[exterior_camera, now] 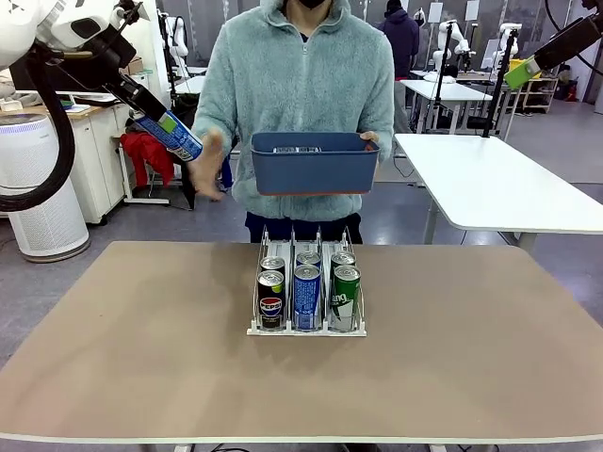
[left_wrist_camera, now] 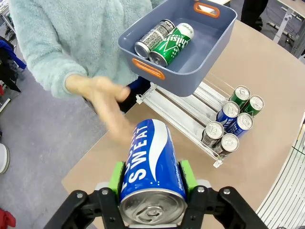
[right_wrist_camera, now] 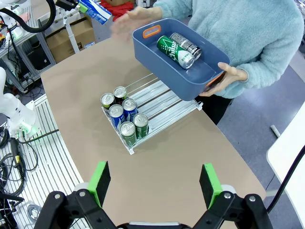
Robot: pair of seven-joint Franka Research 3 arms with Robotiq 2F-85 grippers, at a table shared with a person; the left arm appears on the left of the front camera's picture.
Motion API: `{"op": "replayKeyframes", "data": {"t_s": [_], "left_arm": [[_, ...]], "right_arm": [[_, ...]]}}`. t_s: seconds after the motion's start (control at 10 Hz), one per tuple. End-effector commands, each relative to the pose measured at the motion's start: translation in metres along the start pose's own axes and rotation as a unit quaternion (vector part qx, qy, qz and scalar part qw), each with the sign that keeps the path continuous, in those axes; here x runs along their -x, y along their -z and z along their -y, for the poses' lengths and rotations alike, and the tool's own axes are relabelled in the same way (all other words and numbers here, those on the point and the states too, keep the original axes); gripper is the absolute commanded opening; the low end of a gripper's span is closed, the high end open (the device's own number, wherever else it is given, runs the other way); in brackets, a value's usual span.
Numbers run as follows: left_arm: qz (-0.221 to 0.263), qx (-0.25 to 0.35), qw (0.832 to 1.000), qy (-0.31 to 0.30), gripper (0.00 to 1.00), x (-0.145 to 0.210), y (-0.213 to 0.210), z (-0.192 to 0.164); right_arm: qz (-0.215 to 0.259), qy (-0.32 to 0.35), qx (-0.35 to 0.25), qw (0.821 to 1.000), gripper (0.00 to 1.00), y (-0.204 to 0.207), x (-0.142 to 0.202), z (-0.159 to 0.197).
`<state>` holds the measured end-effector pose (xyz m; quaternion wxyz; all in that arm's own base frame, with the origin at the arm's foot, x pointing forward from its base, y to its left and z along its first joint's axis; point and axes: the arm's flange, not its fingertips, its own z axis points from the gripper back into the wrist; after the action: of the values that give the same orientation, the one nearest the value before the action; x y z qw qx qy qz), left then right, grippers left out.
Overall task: Fill the beverage cans into the dispenser.
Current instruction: Place the picked Ionic drink in the line of the Automatic Can Dispenser with the same cans.
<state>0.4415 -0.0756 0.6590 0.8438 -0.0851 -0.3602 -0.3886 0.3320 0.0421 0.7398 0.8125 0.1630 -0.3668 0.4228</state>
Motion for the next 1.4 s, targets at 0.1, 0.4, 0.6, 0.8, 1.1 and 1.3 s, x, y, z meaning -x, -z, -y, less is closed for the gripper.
{"op": "replayKeyframes", "data": {"t_s": [0.1, 0.4, 0.6, 0.8, 1.1, 1.3], "left_arm": [[0.001, -0.001, 1.0, -0.001, 0.0, 0.0, -0.002, -0.001], [-0.01, -0.031, 0.999, -0.024, 0.57, -0.007, 0.013, 0.023], [-0.005, -0.063, 0.997, -0.05, 0.57, -0.008, 0.03, 0.06], [-0.009, -0.038, 0.998, -0.05, 0.57, -0.002, 0.039, 0.083], [-0.026, 0.017, 0.999, -0.027, 0.57, -0.001, 0.059, 0.102], [-0.023, -0.025, 0.998, -0.046, 0.57, -0.003, 0.054, 0.096]], "right_arm": [[-0.001, -0.001, 0.0, 1.0, 1.0, 0.001, 0.0, -0.001], [-0.001, -0.001, 0.0, 1.0, 1.0, 0.001, 0.0, -0.001], [-0.001, -0.001, 0.0, 1.0, 1.0, 0.001, 0.0, -0.001], [-0.001, -0.001, 0.0, 1.0, 1.0, 0.001, 0.0, -0.001], [-0.001, -0.001, 0.0, 1.0, 1.0, 0.001, 0.0, -0.001], [-0.001, -0.001, 0.0, 1.0, 1.0, 0.001, 0.0, -0.001]]}}
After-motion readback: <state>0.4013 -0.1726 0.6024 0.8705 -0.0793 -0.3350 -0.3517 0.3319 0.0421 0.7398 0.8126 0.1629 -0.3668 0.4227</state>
